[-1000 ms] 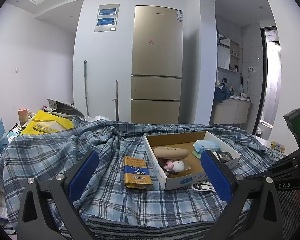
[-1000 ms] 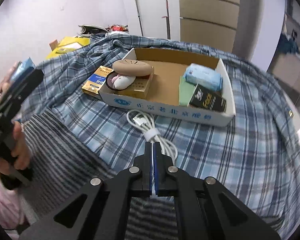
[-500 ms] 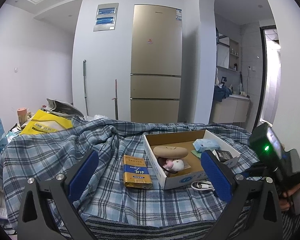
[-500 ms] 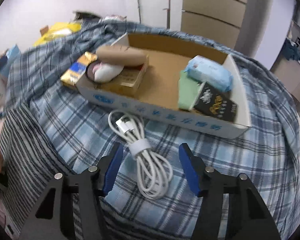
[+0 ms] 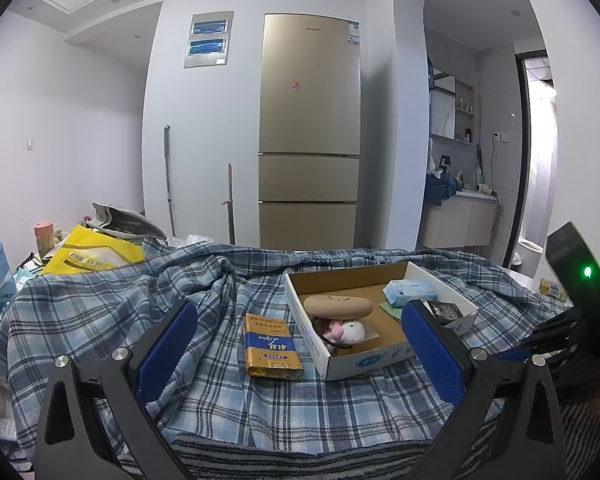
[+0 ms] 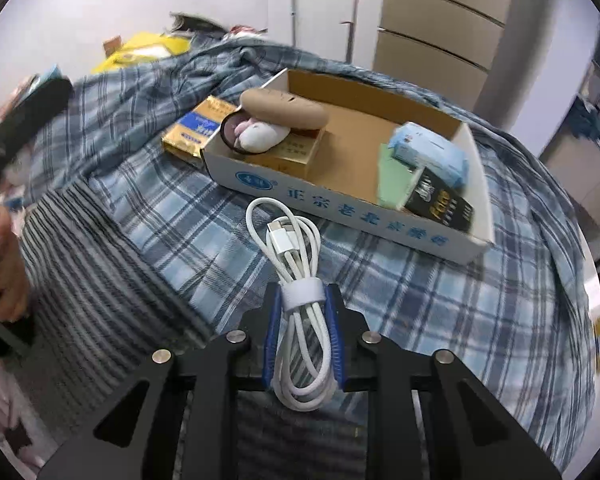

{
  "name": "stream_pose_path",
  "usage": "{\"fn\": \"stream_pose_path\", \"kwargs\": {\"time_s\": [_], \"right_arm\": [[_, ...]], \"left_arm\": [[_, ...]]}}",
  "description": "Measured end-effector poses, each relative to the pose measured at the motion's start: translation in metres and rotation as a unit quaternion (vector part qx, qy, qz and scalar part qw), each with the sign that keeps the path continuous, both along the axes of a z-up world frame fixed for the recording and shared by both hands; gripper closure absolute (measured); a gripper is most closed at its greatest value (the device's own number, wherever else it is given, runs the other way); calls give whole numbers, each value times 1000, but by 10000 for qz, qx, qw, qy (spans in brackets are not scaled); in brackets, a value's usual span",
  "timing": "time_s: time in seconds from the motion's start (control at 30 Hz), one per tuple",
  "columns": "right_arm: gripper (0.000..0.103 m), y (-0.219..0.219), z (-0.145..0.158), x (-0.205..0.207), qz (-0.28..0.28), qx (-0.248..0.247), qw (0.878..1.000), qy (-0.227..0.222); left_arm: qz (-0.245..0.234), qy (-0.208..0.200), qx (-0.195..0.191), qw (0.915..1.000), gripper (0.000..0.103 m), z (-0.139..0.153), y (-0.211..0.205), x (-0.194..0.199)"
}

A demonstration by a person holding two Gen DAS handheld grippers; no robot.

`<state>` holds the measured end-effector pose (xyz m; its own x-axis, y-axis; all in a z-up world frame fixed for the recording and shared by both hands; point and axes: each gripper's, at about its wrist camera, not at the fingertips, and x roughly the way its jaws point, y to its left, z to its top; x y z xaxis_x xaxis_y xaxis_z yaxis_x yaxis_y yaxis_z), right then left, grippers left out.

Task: Organize soft objects
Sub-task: 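Grasp the gold-and-blue cigarette pack with the left gripper while the right gripper holds the cable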

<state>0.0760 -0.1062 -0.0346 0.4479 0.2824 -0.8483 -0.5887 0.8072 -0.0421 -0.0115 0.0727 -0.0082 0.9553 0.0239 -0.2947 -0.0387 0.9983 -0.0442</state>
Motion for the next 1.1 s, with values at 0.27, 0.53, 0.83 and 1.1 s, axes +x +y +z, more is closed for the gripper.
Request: {"fn": "stream_pose_path", "kwargs": {"time_s": [0.27, 0.53, 0.83, 1.1], "right_arm": [[81, -22, -12, 20, -613, -34, 9981, -28], [71, -21, -37, 32, -703, -113, 9974, 103], [83, -34, -1, 13, -858, 499, 9920, -777], [82, -52, 9, 16, -1225, 936, 9817, -1118]], "left_arm": [[68, 121, -161, 9998, 0, -2, 7, 5], [-69, 260, 35, 9996, 0, -6, -1, 10], [-240, 1697, 807, 9819, 0, -11, 11, 62], [-145, 2627, 333, 9642, 21, -23, 34, 113]]}}
